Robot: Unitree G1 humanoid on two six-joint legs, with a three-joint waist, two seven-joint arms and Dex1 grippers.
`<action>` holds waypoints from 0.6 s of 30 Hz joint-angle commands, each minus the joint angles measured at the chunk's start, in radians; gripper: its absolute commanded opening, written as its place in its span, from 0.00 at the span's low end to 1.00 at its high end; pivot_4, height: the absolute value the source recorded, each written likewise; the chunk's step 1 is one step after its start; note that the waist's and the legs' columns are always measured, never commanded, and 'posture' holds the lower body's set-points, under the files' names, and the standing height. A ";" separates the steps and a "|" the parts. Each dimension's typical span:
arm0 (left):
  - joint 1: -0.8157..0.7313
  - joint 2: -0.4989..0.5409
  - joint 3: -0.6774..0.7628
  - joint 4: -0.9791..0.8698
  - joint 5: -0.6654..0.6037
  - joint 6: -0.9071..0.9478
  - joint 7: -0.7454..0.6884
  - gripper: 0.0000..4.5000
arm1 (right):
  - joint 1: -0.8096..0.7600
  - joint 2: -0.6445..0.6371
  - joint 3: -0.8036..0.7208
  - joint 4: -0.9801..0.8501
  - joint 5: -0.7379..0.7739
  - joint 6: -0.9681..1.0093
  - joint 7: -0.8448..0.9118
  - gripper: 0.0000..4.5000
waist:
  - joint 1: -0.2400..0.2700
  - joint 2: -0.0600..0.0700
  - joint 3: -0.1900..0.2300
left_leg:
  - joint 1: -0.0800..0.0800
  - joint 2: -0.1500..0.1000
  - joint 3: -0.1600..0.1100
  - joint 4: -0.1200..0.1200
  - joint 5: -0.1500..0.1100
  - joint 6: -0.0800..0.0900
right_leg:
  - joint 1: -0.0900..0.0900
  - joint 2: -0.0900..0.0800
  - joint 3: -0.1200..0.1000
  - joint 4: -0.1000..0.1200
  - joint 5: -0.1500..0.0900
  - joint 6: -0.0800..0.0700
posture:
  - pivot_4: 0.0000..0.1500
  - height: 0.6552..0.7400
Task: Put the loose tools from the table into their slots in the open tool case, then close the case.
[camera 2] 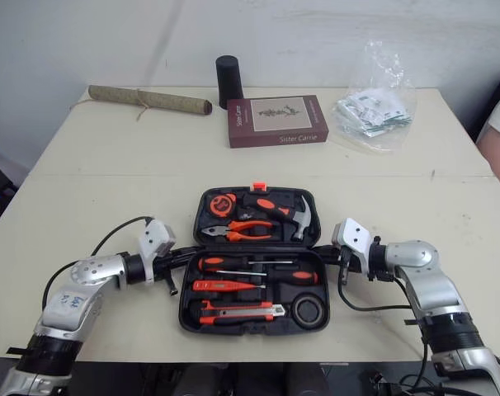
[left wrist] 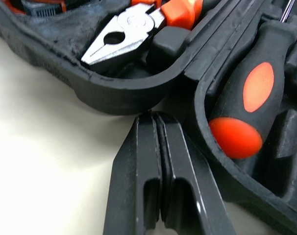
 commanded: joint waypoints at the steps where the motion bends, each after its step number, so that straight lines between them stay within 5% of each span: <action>1: -0.080 -0.039 -0.045 0.076 0.044 -0.015 0.026 0.01 | -0.069 0.029 0.000 0.090 -0.042 -0.056 -0.052 0.00 | 0.001 0.000 0.000 | 0.000 0.000 0.000 0.000 0.000 0.000 | 0.000 0.000 0.000 0.000 0.000 0.000 | 1.00 1.00; 10: -0.140 -0.060 -0.002 0.217 0.077 -0.100 0.056 0.01 | -0.082 0.042 0.000 0.153 -0.052 -0.064 -0.046 0.00 | 0.000 -0.001 0.000 | 0.000 0.000 0.000 0.000 0.001 0.000 | 0.001 0.000 -0.001 0.000 0.000 0.001 | 1.00 1.00; 16: -0.069 0.043 0.130 0.178 0.014 -0.082 0.023 0.01 | -0.069 -0.013 -0.061 0.139 -0.042 0.047 -0.114 0.00 | -0.007 -0.001 0.000 | 0.000 0.000 0.000 0.000 0.001 0.000 | 0.000 0.000 0.000 0.000 0.000 0.000 | 1.00 1.00; 18: -0.037 0.087 0.194 0.138 -0.029 -0.053 0.009 0.06 | -0.082 -0.050 -0.106 0.093 0.013 0.189 -0.121 0.15 | -0.004 0.000 0.000 | -0.001 0.001 0.000 0.000 0.001 0.000 | -0.001 0.000 0.000 0.000 0.000 0.000 | 1.00 1.00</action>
